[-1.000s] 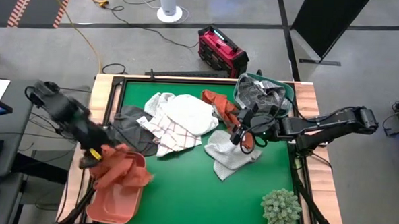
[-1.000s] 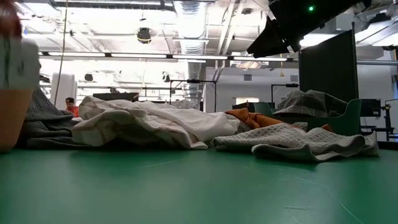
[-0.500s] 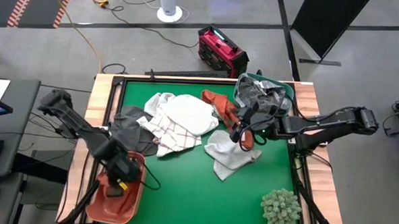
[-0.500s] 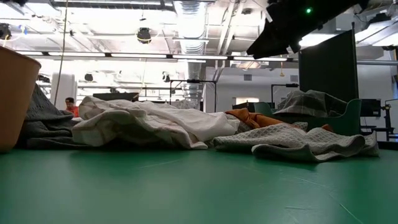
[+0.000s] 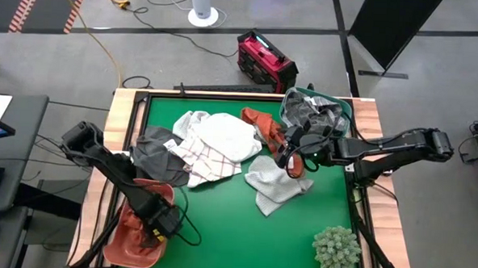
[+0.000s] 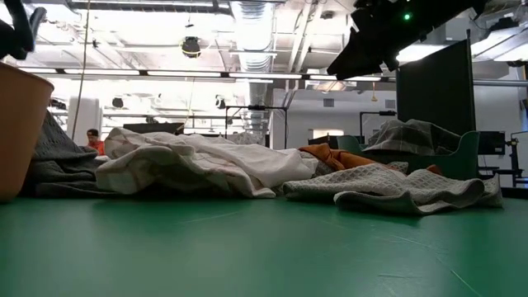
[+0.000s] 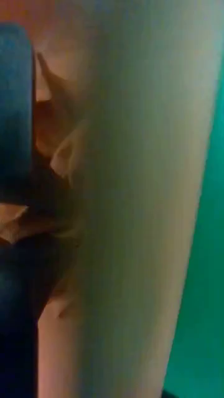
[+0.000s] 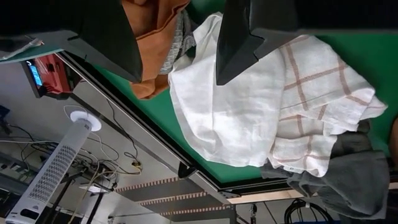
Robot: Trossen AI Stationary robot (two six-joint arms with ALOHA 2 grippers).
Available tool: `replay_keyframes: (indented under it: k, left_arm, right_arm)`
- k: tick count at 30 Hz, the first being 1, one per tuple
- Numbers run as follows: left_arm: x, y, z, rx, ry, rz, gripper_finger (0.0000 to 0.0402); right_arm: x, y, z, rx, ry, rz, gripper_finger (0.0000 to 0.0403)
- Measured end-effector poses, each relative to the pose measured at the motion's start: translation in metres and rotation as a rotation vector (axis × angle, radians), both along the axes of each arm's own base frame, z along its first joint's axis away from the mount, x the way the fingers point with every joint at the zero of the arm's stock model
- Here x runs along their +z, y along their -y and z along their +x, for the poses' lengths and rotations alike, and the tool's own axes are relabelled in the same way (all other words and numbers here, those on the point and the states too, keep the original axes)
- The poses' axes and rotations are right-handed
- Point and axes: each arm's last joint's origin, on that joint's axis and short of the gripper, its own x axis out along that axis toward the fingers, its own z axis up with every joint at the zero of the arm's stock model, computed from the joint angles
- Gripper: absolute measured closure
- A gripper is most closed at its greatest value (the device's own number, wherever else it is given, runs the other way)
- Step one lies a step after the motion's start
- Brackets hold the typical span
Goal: Sort towels by color in basket
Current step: Put the bottom orange towel into the orange bin, then put the gray towel into the orange bin
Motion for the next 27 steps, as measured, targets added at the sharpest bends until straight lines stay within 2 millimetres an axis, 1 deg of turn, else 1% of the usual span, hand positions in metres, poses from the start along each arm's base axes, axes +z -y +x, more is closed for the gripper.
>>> replay_keyframes:
  k: [2,5,7,10,13,17,19,20,22,24,25,27]
  left_arm:
    - [-0.003,0.0,0.002,-0.017,0.006,0.014,0.0288]
    - [0.0,-0.004,0.003,-0.015,-0.003,0.007,0.0245]
    - [0.008,-0.007,0.003,-0.002,-0.011,0.003,0.0222]
    - [0.028,-0.012,0.003,0.021,0.008,-0.002,0.02]
    - [0.047,-0.017,-0.002,0.047,0.015,0.007,0.0189]
    - [0.078,-0.026,-0.008,0.073,0.04,-0.013,0.0185]
    - [0.097,-0.031,-0.009,0.081,0.091,-0.017,0.0185]
    - [0.107,-0.035,-0.009,0.086,0.148,-0.003,0.0185]
    - [0.125,-0.046,-0.006,0.106,0.292,0.085,0.0185]
    - [0.137,-0.058,-0.001,0.153,0.45,0.242,0.0185]
    - [0.14,-0.065,0.002,0.181,0.5,0.303,0.0185]
    - [0.14,-0.081,0.01,0.213,0.515,0.368,0.0185]
  right_arm:
    - [0.0,0.0,0.0,0.001,-0.001,-0.001,0.0168]
    - [0.0,0.0,0.0,0.001,-0.001,-0.001,0.0168]
    - [0.0,0.0,0.0,0.0,0.001,0.002,0.0168]
    - [0.0,0.0,0.0,-0.001,0.002,0.004,0.0168]
    - [0.0,-0.001,0.0,0.002,0.002,0.004,0.0168]
    - [0.0,-0.001,0.0,0.003,0.002,0.005,0.0168]
    - [0.0,-0.001,0.0,0.003,0.002,0.006,0.0168]
    - [0.0,-0.001,0.0,0.003,0.002,0.006,0.0168]
    - [0.0,-0.001,0.0,0.003,0.004,0.006,0.0168]
    - [0.001,0.0,0.001,0.002,0.014,0.005,0.0168]
    - [0.002,0.0,0.001,0.003,0.022,0.004,0.0168]
    - [0.003,0.0,0.001,0.004,0.037,0.002,0.0168]
